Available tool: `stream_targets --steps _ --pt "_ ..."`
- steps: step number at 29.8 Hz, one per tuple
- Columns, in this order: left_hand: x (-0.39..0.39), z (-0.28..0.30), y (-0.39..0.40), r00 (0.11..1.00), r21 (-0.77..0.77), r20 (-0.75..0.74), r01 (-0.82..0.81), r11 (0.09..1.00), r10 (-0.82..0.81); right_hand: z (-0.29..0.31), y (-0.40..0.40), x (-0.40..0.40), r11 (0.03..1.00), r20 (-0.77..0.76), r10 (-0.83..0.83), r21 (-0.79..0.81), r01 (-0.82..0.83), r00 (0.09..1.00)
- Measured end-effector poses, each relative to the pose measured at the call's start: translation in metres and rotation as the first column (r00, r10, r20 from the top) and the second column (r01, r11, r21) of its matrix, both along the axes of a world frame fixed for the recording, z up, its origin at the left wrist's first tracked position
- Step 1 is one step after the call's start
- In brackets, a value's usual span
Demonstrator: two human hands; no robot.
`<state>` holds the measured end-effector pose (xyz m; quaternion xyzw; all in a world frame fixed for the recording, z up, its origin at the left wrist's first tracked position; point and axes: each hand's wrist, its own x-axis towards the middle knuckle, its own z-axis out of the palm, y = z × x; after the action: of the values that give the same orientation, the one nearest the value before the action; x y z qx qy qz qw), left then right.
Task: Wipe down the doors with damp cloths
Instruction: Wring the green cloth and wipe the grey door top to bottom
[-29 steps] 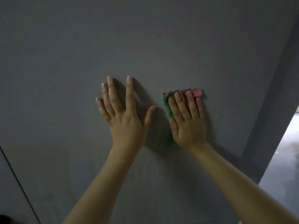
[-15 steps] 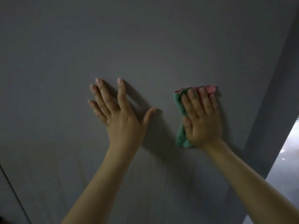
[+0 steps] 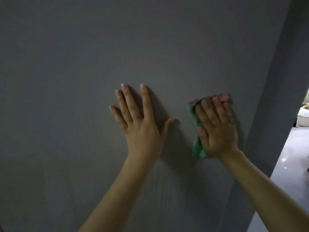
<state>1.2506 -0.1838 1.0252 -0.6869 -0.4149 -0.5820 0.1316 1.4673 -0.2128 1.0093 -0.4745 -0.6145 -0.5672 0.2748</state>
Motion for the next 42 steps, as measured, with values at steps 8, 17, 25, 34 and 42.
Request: stream_targets --steps 8,17,25,34,42 --pt "0.003 0.002 0.0 1.0 -0.012 -0.016 -0.019 1.0 0.019 -0.03 0.006 -0.021 0.991 -0.365 0.011 0.128 0.039 0.931" --pt "0.003 0.002 -0.001 1.0 -0.028 0.004 -0.007 1.0 0.007 -0.046 0.002 -0.015 0.96 -0.627 0.062 0.249 0.125 0.777" --pt "0.004 0.002 -0.001 1.0 -0.033 -0.005 -0.016 0.999 0.016 -0.07 -0.013 0.034 0.996 -0.302 -0.021 0.073 0.045 0.953" --pt "0.001 0.001 -0.003 1.0 -0.043 -0.018 -0.025 0.999 0.025 -0.113 -0.002 -0.024 1.0 -0.304 0.026 0.009 -0.025 0.952" --pt "-0.019 -0.03 -0.005 0.999 -0.038 -0.009 -0.051 0.998 0.051 -0.105 0.007 -0.036 0.978 -0.651 0.08 0.197 0.066 0.755"
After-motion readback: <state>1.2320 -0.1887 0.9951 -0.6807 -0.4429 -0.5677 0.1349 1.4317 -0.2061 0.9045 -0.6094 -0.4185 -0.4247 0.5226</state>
